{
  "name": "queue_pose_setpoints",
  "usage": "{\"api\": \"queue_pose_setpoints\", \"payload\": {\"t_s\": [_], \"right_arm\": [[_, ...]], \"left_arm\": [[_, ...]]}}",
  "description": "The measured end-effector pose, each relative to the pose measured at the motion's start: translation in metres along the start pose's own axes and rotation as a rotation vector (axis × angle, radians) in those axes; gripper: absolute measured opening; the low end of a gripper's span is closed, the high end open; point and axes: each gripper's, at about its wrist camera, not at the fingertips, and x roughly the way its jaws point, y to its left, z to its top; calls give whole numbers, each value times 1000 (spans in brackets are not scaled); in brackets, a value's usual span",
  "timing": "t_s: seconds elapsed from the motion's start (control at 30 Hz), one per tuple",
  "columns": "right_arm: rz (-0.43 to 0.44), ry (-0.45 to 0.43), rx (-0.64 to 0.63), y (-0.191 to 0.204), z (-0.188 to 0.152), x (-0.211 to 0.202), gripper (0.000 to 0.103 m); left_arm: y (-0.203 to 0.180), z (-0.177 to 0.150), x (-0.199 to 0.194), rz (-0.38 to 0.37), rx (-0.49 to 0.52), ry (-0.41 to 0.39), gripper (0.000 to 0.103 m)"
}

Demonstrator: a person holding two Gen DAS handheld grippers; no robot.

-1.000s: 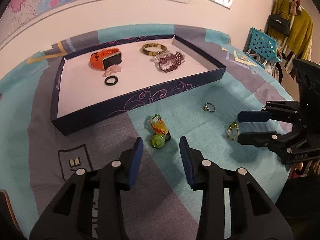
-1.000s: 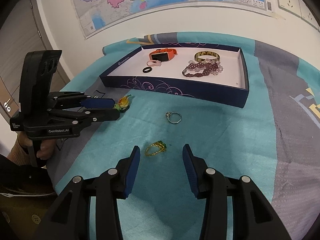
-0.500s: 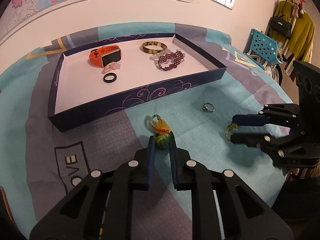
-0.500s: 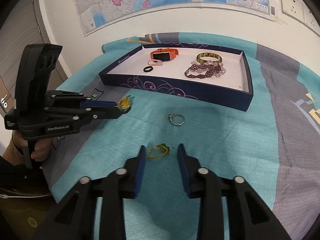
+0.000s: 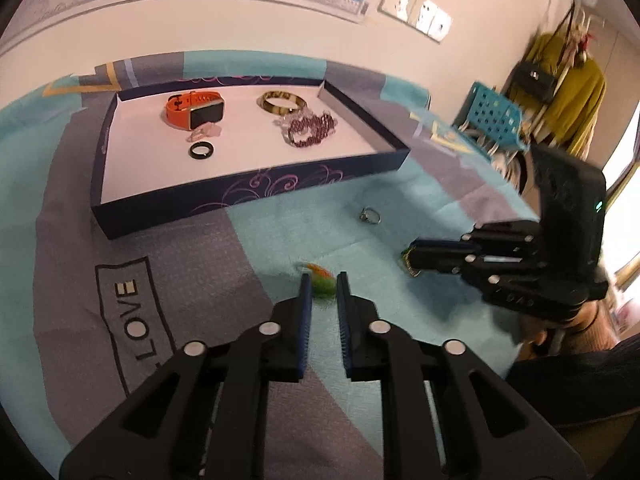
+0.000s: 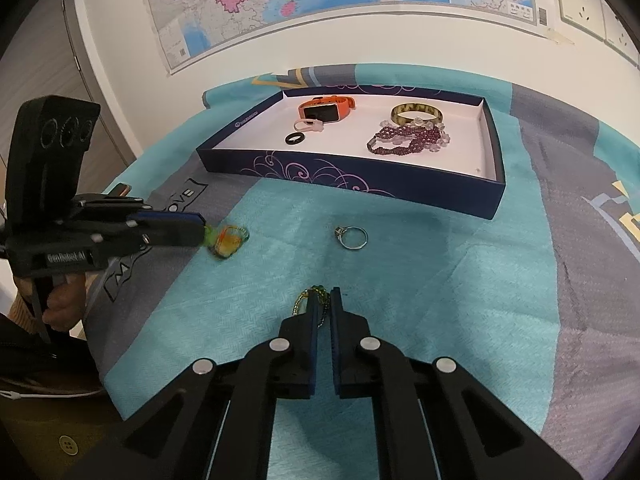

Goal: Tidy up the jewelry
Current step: 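Close the left tool on the yellow-green pendant while the right tool grasps the gold chain, then lift and carry the pendant and gold chain into the box tray with both tools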

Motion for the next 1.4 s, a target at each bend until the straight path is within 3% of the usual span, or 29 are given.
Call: {"api": "queue_pose_setpoints", "payload": {"t_s": [0.1, 0.17, 0.4, 0.67, 0.73, 0.93, 1.4], "right_arm": [[4, 1, 1, 1, 0, 0, 5], [5, 2, 2, 1, 0, 0, 5], [7, 4, 6, 1, -1, -1, 5], [7, 5, 5, 0, 0, -1, 5], [7, 4, 5, 0, 0, -1, 5], [10, -5, 13, -2, 1, -3, 5], [23, -42, 22, -5, 9, -10, 4]], "left_arm": [[2, -1, -4, -18, -8, -4, 5], [0, -3, -4, 13, 13, -1, 6], [-6, -9, 0, 50, 70, 8, 33], [-17, -3, 15, 118, 145, 27, 33], [-20, -2, 20, 129, 160, 36, 28], [-16, -2, 25, 128, 140, 54, 17], [-16, -1, 20, 129, 117, 34, 16]]}}
